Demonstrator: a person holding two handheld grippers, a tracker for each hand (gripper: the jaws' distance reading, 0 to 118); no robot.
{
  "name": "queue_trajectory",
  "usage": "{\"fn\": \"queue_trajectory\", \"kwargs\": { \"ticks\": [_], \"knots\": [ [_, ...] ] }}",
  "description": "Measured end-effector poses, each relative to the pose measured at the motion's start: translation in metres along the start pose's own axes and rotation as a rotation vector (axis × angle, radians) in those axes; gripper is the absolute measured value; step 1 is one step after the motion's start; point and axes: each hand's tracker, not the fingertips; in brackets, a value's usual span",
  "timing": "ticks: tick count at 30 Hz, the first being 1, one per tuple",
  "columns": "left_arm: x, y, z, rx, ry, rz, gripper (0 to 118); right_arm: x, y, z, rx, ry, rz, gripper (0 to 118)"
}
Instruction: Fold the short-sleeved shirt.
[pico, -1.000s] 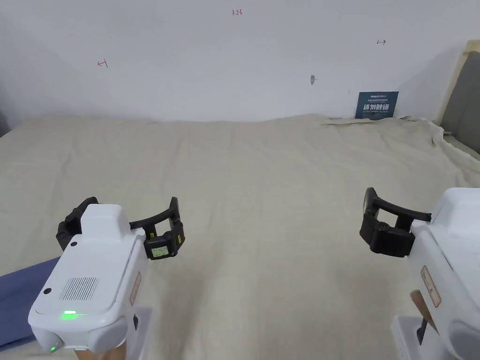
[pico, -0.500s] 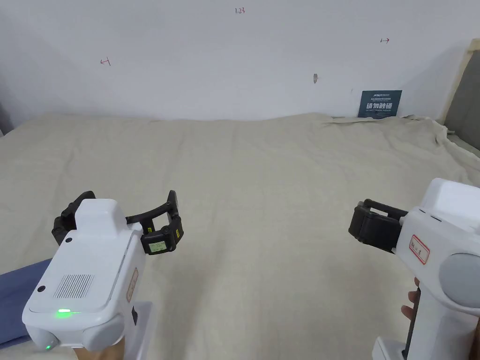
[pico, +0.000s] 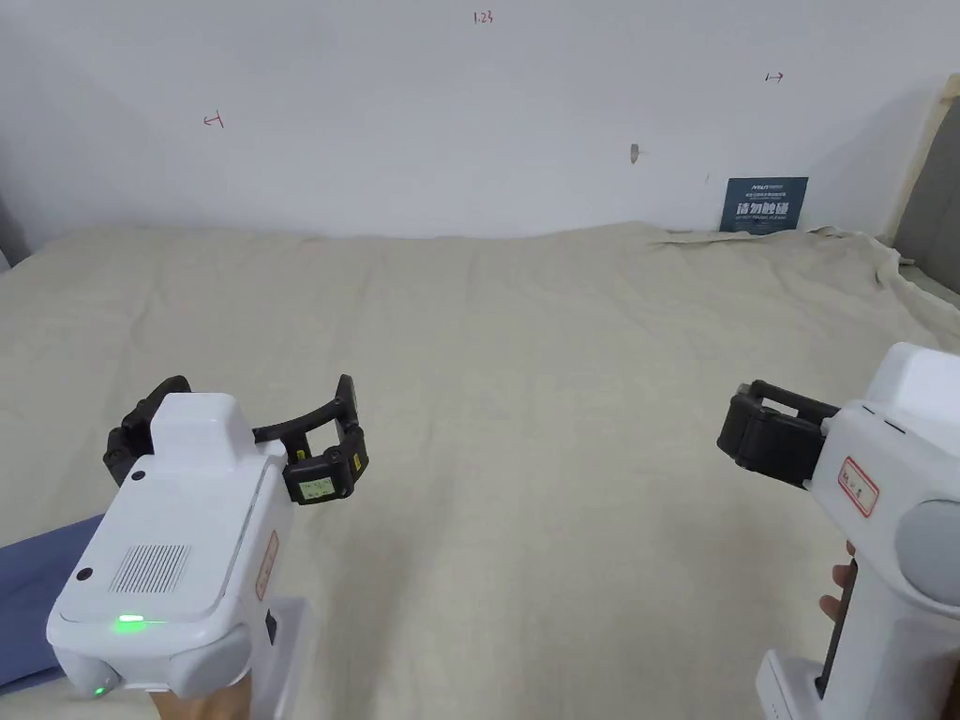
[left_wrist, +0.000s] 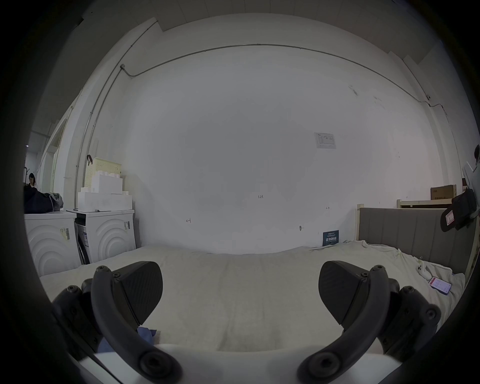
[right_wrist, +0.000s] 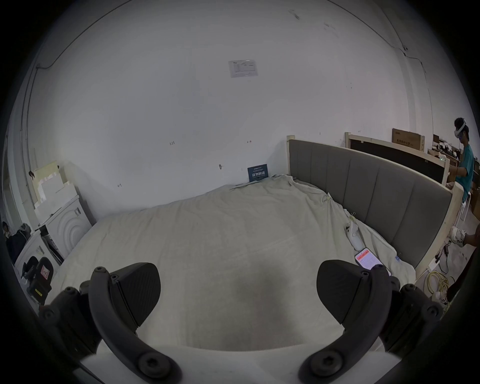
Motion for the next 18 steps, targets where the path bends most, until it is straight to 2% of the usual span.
{"fn": "queue_trajectory", "kwargs": {
  "ticks": [5, 9, 12, 15, 18],
  "knots": [
    [0.001, 0.000, -0.001, -0.002, -0.004, -0.003, 118, 0.005, -0.010, -0.003, 0.159, 0.029, 0.064, 118],
    [0.002, 0.000, -0.001, 0.002, -0.008, -0.009, 118, 0.007, -0.026, -0.003, 0.388, 0.058, 0.126, 118],
    [0.003, 0.000, -0.001, 0.002, -0.009, -0.011, 118, 0.003, -0.030, -0.001, 0.427, 0.051, 0.198, 118],
    [0.003, 0.000, -0.001, 0.003, -0.009, -0.009, 118, -0.002, -0.035, 0.004, 0.481, 0.045, 0.216, 118],
    [0.003, 0.000, -0.001, 0.003, -0.010, -0.013, 118, -0.007, -0.034, 0.010, 0.470, 0.047, 0.228, 118]
  ]
}}
